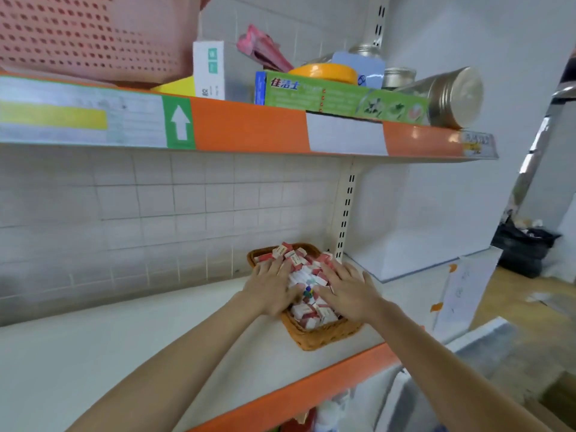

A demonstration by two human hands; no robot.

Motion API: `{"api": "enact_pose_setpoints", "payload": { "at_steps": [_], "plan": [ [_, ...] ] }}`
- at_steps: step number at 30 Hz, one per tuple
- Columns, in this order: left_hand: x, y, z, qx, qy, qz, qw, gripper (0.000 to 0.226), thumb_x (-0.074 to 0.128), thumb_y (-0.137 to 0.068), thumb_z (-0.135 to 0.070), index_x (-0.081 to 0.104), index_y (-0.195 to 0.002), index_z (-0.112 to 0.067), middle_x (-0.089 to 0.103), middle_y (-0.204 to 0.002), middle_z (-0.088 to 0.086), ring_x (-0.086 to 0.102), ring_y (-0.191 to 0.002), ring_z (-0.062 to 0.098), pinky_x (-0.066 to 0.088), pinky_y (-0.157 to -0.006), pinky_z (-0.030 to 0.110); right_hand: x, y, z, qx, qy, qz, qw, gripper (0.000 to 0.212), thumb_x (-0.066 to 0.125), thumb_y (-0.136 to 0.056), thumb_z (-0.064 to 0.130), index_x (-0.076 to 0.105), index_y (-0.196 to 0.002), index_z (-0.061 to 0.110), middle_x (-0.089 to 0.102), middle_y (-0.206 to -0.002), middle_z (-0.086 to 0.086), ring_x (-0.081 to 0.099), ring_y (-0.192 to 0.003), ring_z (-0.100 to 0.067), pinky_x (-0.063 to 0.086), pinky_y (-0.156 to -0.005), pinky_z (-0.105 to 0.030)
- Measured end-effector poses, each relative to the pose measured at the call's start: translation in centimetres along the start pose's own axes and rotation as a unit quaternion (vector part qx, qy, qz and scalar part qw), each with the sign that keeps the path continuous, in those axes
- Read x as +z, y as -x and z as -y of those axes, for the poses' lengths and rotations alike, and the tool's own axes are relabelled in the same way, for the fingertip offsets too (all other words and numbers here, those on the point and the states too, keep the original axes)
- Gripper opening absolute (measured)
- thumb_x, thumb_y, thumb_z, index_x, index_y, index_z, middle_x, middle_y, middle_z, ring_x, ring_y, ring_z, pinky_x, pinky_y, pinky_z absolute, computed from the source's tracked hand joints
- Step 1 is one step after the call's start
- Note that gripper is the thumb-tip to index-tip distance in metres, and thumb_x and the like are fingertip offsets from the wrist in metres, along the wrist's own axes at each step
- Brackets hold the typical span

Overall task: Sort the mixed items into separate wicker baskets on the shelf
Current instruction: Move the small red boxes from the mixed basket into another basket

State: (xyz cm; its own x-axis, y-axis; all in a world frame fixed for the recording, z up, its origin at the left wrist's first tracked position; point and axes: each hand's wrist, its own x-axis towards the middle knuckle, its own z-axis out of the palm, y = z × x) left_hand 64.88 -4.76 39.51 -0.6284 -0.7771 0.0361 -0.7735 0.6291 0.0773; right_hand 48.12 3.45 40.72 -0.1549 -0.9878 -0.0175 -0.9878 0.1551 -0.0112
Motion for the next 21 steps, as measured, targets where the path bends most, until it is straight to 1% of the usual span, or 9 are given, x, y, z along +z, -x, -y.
{"api": "enact_pose_setpoints", "payload": {
  "at_steps": [3,5,7,10,12,13,16,18,21],
  "plan": [
    [0.9,-1.6,-0.4,-0.017,0.005,0.000,1.000,0.077,0.019,-0.097,-0.060,-0.002,-0.154,-0.012,-0.004,-0.161,0.010,-0.003,-0.148,0.029,0.001,-0.120,0.044,0.1,-1.3,-1.4,-0.020,0.009,0.014,1.000,0.065,0.015,-0.100,0.057,-0.008,-0.154,0.029,-0.012,-0.162,0.003,-0.008,-0.149,-0.020,-0.002,-0.117,-0.051],
    [1.4,-2.3,-0.3,-0.027,0.013,0.005,1.000,0.078,0.020,-0.097,-0.060,-0.001,-0.154,-0.010,-0.003,-0.161,0.010,-0.004,-0.148,0.028,0.000,-0.121,0.042,0.3,-2.1,-2.0,-0.034,0.002,0.025,0.999,0.063,0.017,-0.101,0.054,-0.005,-0.154,0.028,-0.009,-0.162,0.002,-0.005,-0.149,-0.018,-0.001,-0.118,-0.049],
    [1.5,-3.0,0.0,-0.032,0.015,-0.003,0.999,0.077,0.022,-0.098,-0.057,0.002,-0.153,-0.008,0.001,-0.161,0.011,0.001,-0.148,0.028,0.003,-0.121,0.041,0.6,-3.0,-2.5,-0.056,-0.014,0.026,0.998,0.057,0.021,-0.104,0.044,0.003,-0.155,0.026,-0.004,-0.163,0.002,0.000,-0.149,-0.016,0.002,-0.120,-0.045],
    [1.0,-4.1,0.3,-0.047,0.022,-0.023,0.998,0.067,0.028,-0.101,-0.046,0.011,-0.152,-0.006,0.017,-0.158,0.012,0.018,-0.144,0.031,0.015,-0.117,0.040,0.8,-4.3,-2.8,-0.099,-0.038,0.006,0.994,0.052,0.031,-0.104,0.021,0.018,-0.154,0.024,0.014,-0.161,0.002,0.015,-0.147,-0.016,0.017,-0.119,-0.039],
    [0.8,-4.8,0.6,-0.050,0.008,-0.032,0.998,0.059,0.033,-0.101,-0.039,0.023,-0.148,-0.005,0.029,-0.151,0.013,0.028,-0.137,0.033,0.025,-0.113,0.041,0.6,-5.0,-2.7,-0.104,-0.043,0.007,0.994,0.058,0.038,-0.097,0.008,0.026,-0.152,0.024,0.024,-0.158,0.002,0.025,-0.143,-0.017,0.027,-0.115,-0.039],
    [0.7,-5.0,0.6,-0.051,-0.006,-0.040,0.998,0.053,0.034,-0.101,-0.036,0.030,-0.144,-0.005,0.034,-0.146,0.014,0.033,-0.133,0.032,0.028,-0.110,0.040,0.5,-5.4,-2.6,-0.103,-0.037,0.008,0.994,0.060,0.041,-0.094,0.005,0.031,-0.150,0.024,0.030,-0.156,0.001,0.029,-0.141,-0.018,0.029,-0.113,-0.040],
    [0.6,-5.6,0.5,-0.056,-0.037,-0.059,0.996,0.041,0.038,-0.100,-0.030,0.044,-0.132,-0.006,0.042,-0.134,0.014,0.038,-0.126,0.031,0.031,-0.105,0.039,0.3,-6.2,-2.3,-0.097,-0.016,0.004,0.995,0.058,0.046,-0.091,0.006,0.040,-0.145,0.024,0.042,-0.148,-0.004,0.038,-0.134,-0.021,0.033,-0.108,-0.042],
    [0.8,-5.9,0.5,-0.057,-0.034,-0.072,0.995,0.037,0.041,-0.099,-0.027,0.048,-0.130,-0.007,0.043,-0.132,0.014,0.039,-0.125,0.031,0.031,-0.105,0.039,0.2,-6.4,-2.1,-0.098,-0.004,-0.001,0.995,0.051,0.050,-0.095,0.015,0.041,-0.144,0.023,0.044,-0.144,-0.008,0.038,-0.131,-0.024,0.033,-0.106,-0.040],
    [0.9,-6.1,0.6,-0.060,-0.013,-0.090,0.994,0.037,0.043,-0.099,-0.031,0.049,-0.127,-0.008,0.045,-0.129,0.013,0.043,-0.122,0.032,0.033,-0.104,0.040,0.4,-6.3,-2.0,-0.105,-0.001,-0.028,0.994,0.048,0.053,-0.097,0.028,0.043,-0.143,0.022,0.042,-0.142,-0.007,0.038,-0.131,-0.024,0.033,-0.106,-0.038]
  ]
}}
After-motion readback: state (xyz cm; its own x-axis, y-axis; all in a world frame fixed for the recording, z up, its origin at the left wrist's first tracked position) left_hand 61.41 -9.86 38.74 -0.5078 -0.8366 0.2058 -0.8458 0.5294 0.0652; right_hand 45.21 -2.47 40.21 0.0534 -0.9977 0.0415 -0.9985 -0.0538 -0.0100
